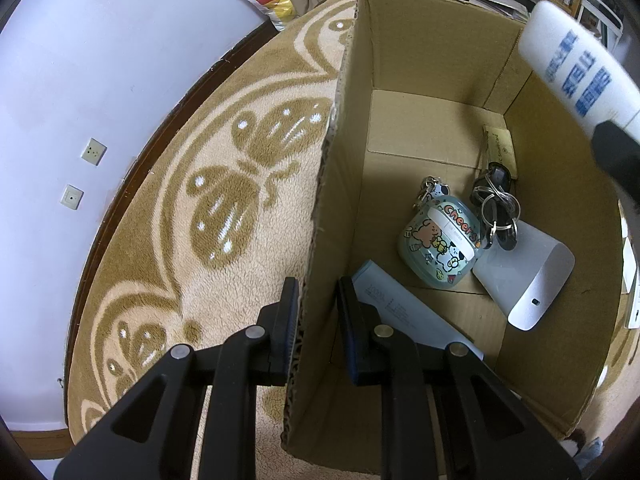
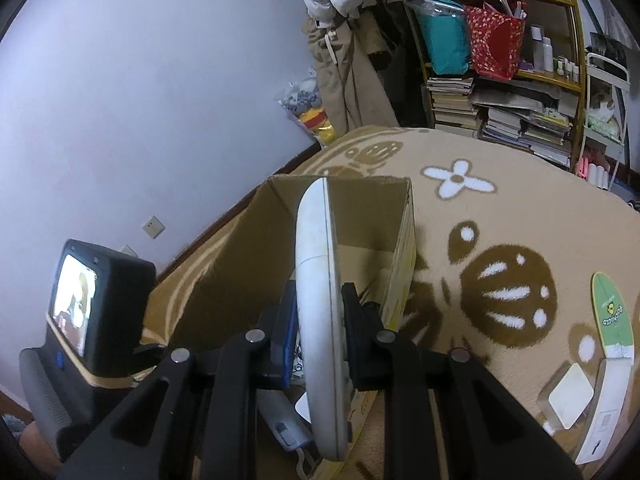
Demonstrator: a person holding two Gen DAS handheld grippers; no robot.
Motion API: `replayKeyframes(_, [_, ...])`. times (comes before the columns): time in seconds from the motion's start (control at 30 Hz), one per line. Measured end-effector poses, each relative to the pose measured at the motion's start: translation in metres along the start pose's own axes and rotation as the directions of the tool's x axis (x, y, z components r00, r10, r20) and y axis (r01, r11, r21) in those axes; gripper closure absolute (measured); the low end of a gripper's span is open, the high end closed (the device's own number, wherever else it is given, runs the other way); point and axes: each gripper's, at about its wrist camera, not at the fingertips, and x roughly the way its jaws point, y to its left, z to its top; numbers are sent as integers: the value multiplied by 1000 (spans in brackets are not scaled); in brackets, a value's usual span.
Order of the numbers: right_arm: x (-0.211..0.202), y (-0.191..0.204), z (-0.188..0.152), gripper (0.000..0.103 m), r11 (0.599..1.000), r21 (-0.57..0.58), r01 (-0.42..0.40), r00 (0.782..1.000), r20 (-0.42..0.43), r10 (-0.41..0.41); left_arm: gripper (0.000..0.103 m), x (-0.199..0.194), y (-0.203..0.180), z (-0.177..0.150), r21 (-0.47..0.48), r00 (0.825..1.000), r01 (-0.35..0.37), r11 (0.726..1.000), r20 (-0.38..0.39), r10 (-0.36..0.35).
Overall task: Organize rigid objects
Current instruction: 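Lift the remote with the right tool and lower it into the box, then move the right tool back to the pile and grasp the white square charger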
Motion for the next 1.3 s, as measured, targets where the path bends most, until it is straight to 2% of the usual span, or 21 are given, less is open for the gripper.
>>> replayKeyframes(0.2, [8, 0, -3, 82, 999, -14, 30, 999, -11, -31, 84, 0, 0, 0, 1, 1000, -1, 1000, 0, 1])
replayKeyframes(0.57, [-6, -4, 5, 80, 997, -34, 65, 998, 11, -65, 84, 1, -1, -1, 1, 1000, -1, 1000, -1, 1])
replayKeyframes(0.63, [-11, -7, 9, 73, 994, -33, 106, 994, 22, -106, 84, 2, -1, -1, 1, 1000, -2, 1000, -1, 2])
replayKeyframes(0.7, [-16, -10, 12, 55, 992, -25, 125, 991, 39, -124, 84, 2, -1, -1, 1, 1000, -3, 1000, -1, 3])
replayKeyframes(0.83, [-18, -23, 13, 40, 987, 5, 163, 986, 35, -164, 84, 2, 0, -1, -4, 1000, 0, 1000, -2, 0])
replayKeyframes(0.9, [-18, -30, 12, 29, 984, 23, 174, 984, 22, -174, 84, 2, -1, -1, -1, 1000, -2, 1000, -1, 2])
replayKeyframes(1.17, [-23, -63, 1, 12, 965, 46, 258, 966, -27, -257, 84, 2, -1, -1, -2, 1000, -1, 1000, -2, 1])
replayKeyframes(1.3, [-29, -82, -4, 10, 945, 70, 319, 947, -59, -315, 84, 2, -1, -1, 0, 1000, -3, 1000, -2, 3])
